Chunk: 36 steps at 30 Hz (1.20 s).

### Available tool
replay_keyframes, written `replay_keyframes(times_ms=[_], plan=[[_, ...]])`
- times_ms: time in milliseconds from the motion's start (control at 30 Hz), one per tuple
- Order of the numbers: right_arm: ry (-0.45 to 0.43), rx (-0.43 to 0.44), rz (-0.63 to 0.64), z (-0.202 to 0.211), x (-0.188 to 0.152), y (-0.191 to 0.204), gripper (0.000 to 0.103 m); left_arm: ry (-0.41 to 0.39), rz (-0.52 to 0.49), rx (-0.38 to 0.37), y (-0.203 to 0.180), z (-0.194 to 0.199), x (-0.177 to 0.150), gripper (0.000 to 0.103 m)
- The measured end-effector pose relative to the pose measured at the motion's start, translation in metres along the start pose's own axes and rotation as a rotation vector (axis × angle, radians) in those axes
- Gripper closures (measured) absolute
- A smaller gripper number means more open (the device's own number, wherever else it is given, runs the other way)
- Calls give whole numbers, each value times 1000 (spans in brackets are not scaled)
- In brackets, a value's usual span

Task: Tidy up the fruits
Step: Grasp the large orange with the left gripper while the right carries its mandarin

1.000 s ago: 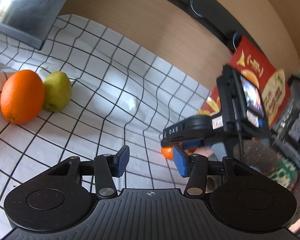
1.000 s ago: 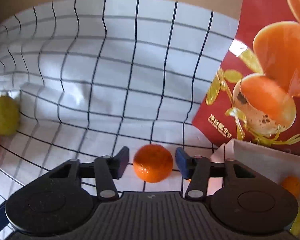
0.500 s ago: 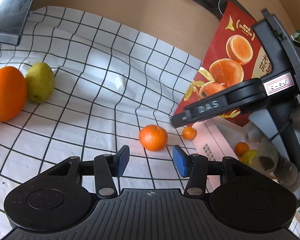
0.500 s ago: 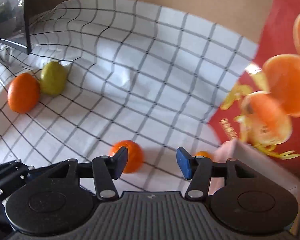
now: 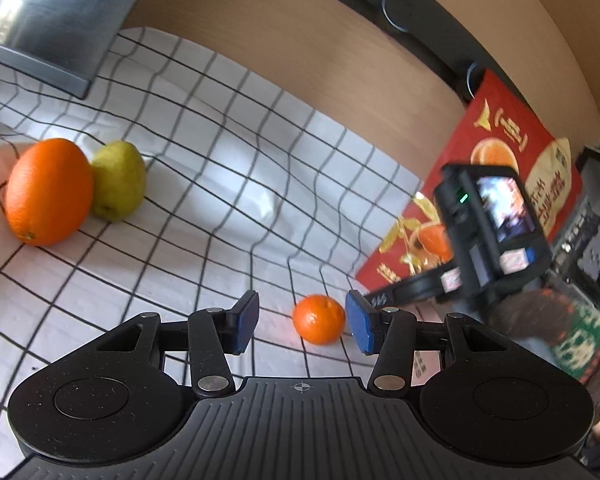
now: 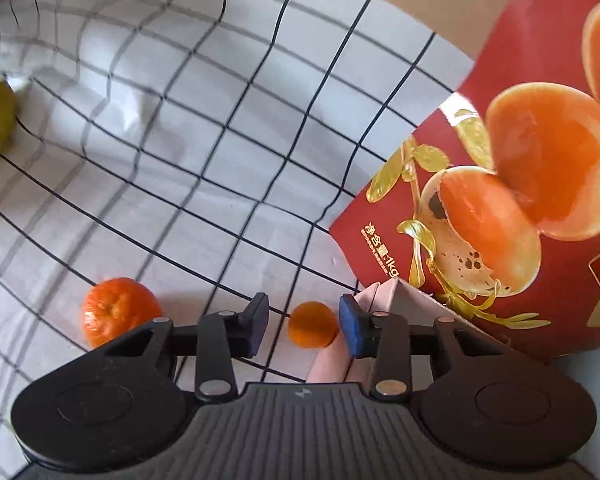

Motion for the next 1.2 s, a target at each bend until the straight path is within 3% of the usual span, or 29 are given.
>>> replay_keyframes(times_ms=[167, 333, 433, 567, 667, 767, 967, 1100, 1200], plan=[[1, -93, 49, -8, -2, 11, 81, -83, 6, 52, 14, 22, 16, 50], [-62, -38, 51, 12, -2, 6, 81, -151, -103, 276, 60, 47, 51, 50], [-84, 63, -3, 28, -3, 0, 81, -102, -53, 327, 100, 46, 68, 50], [-124, 237, -55, 59, -16, -1, 81, -45, 37, 326, 138, 33, 79, 50], [-129, 358, -61, 85, -43, 6, 81, -27, 81, 288, 148, 23, 81, 50], [-146, 426, -21, 111, -79, 17, 81, 17, 57, 279, 145, 12, 79, 48], [-141, 510, 7, 130, -132, 24, 81, 65, -87, 328, 115, 15, 73, 48], [-145, 489, 36, 129, -149, 27, 81, 95, -209, 451, 106, -1, 73, 46], [-163, 484, 33, 134, -158, 26, 74, 140, -211, 479, 110, -14, 77, 34]])
Point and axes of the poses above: each gripper's, at about its wrist camera, not at the fingertips, and z roughly against the way its jaws point, y to its left, x to its top, the point moved 4 cm from there along -z, roughly the way its jaws point, and after that the axes turned 5 degrees about -z, right-handed, at the moved point
